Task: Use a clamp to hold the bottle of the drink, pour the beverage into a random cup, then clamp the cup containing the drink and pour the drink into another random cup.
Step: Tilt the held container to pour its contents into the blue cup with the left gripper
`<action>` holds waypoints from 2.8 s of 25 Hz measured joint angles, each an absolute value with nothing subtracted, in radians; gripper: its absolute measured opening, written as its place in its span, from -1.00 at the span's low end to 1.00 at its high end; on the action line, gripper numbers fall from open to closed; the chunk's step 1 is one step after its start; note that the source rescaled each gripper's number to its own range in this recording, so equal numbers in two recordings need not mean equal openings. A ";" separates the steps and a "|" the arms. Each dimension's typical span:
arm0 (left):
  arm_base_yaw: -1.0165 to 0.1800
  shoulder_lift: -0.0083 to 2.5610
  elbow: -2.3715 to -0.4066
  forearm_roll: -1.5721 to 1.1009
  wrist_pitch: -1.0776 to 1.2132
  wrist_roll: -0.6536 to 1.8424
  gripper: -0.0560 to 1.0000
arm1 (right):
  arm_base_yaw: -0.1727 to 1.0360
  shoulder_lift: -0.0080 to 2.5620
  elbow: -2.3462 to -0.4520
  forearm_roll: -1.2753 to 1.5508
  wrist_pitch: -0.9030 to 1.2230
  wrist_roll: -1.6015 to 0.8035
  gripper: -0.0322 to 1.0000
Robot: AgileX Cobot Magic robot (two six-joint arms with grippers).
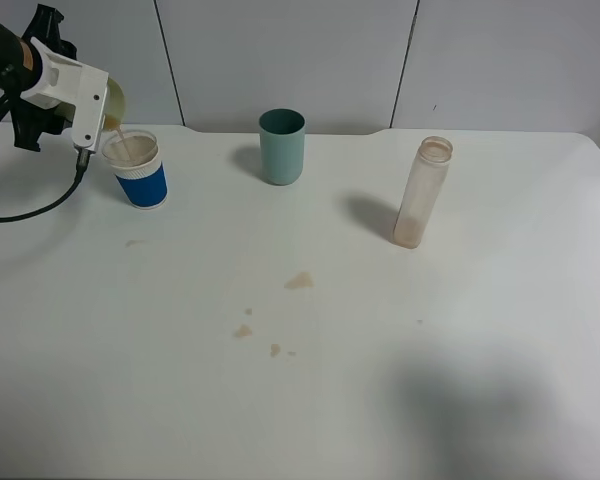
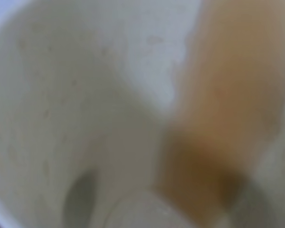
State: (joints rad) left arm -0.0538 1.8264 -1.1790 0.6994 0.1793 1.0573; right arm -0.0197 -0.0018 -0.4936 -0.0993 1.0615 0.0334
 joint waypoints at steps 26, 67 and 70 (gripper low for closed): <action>-0.082 1.826 -1.180 0.804 0.134 1.060 -0.86 | -0.020 -0.002 -0.494 -0.099 1.062 0.033 1.00; -0.081 1.826 -1.180 0.891 0.132 0.925 -0.86 | -0.020 -0.002 -0.494 -0.156 1.062 0.051 1.00; -0.067 1.826 -1.180 0.867 0.079 0.770 -0.86 | -0.020 -0.002 -0.494 -0.156 1.062 0.051 1.00</action>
